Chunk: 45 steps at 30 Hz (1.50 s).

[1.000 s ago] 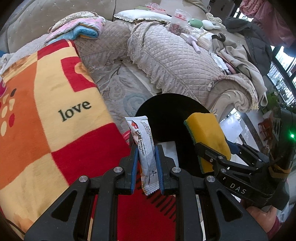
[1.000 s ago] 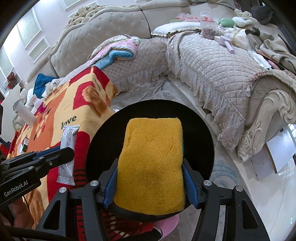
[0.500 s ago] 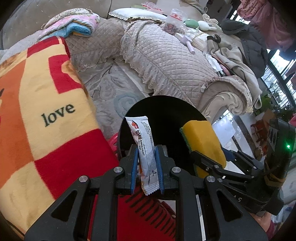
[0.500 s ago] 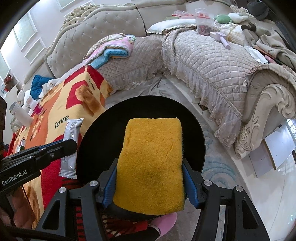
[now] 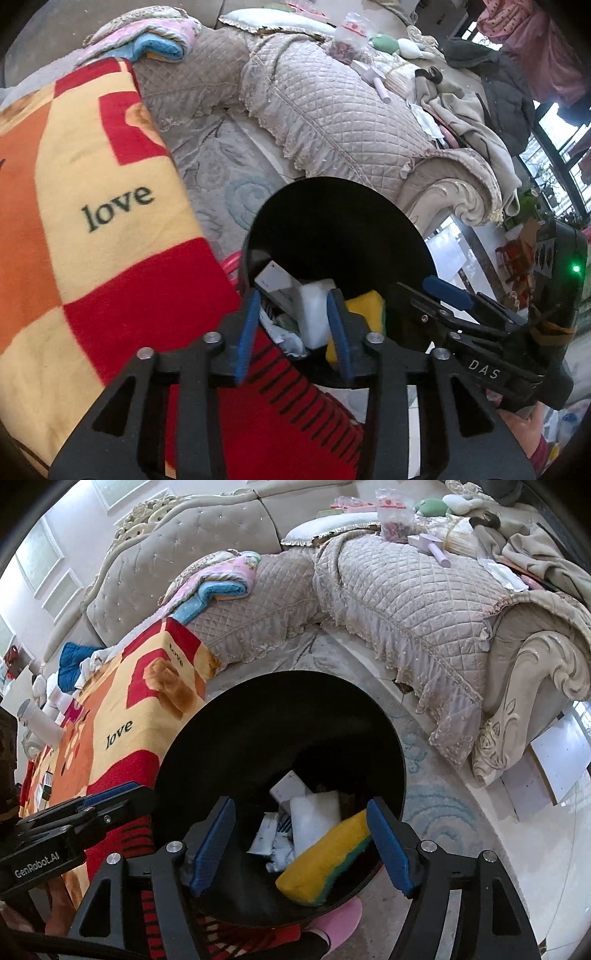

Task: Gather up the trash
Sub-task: 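Carry the sponge and tube over the black bin and open both tools, then move both open tools back over the boxes on the blanket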

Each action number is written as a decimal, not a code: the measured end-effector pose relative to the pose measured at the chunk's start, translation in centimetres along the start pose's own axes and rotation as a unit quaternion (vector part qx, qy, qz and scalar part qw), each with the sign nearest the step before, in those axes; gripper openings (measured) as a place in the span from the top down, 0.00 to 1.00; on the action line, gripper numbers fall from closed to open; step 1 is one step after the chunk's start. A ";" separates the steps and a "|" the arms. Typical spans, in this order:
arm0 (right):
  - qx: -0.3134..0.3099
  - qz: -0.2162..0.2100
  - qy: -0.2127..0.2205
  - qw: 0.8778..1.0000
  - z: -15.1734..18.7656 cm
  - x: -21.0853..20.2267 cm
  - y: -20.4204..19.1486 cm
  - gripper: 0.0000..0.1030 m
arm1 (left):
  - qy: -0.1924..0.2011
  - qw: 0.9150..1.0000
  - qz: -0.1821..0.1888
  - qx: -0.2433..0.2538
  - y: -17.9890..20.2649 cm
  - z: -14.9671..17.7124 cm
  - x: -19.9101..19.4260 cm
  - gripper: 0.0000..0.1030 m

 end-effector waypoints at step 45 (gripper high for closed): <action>-0.223 -0.090 -0.012 0.971 3.5 0.6 -27.4 0.27 | 0.088 0.961 -0.214 -0.152 -21.4 7.6 -17.5 0.64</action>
Point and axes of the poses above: each gripper's, at about its wrist camera, not at the fingertips, and x roughly the way its jaws point, y to its right, z to its underside, the point moved 6 cm from there along x, roughly the way its jaws point, and after that the axes turned 8 degrees about z, right-handed, at the moved point
